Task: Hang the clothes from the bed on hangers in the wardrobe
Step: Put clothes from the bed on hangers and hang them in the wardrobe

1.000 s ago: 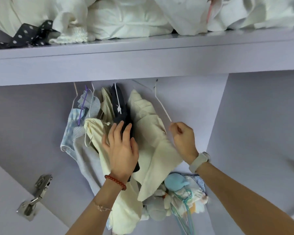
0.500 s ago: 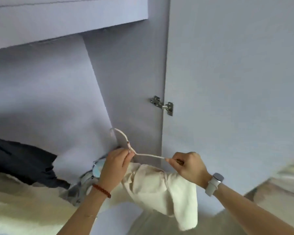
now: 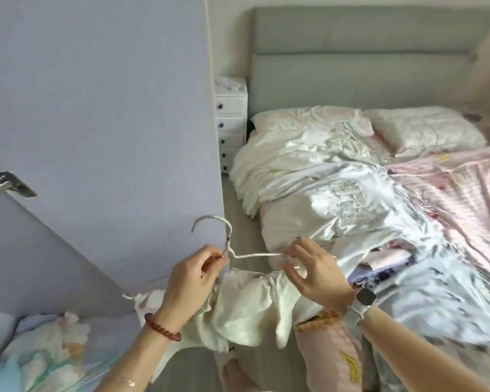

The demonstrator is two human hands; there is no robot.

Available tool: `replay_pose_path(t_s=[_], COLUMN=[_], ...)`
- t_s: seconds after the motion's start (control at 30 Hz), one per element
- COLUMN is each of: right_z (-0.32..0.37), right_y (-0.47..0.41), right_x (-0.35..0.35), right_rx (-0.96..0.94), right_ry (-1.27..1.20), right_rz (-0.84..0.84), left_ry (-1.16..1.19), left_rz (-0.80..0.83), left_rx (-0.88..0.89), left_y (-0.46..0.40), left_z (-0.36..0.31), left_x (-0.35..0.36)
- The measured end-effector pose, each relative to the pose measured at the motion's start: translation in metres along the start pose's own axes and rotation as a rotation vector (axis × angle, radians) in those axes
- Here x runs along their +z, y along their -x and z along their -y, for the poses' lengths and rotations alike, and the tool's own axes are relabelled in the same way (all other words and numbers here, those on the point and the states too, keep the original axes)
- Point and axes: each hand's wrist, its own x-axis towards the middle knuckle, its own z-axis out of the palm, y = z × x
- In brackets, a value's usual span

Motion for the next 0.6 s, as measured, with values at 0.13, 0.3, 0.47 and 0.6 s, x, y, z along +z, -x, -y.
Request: replay_pose_path(t_s=[0.13,0.3,0.47,0.6], right_z=[-0.002,-0.013,-0.057,-0.112], right_y=[0.039,0.069,0.105,0.165], right_x=[-0.036,-0.081,-0.125,-0.139], right_rx=[0.052,0.168,0.432,0.726], right_ry=[-0.006,0.051,0.137,0.133], right_rz=[-0.059,-0.265,-0.372,-0.406], left_ry=[0.042,0.172,0.287,0.131], left_rz=[0.173,0.287,0.470,0.701], left_rx=[0.171,0.267,0.282,0.335], left_y=[-0.016,-0.043,-0.078,-0.084], left_z=[-0.045,-0.099,-0.154,-0.196], left_x=[0.045,0.089,0.167,0.267])
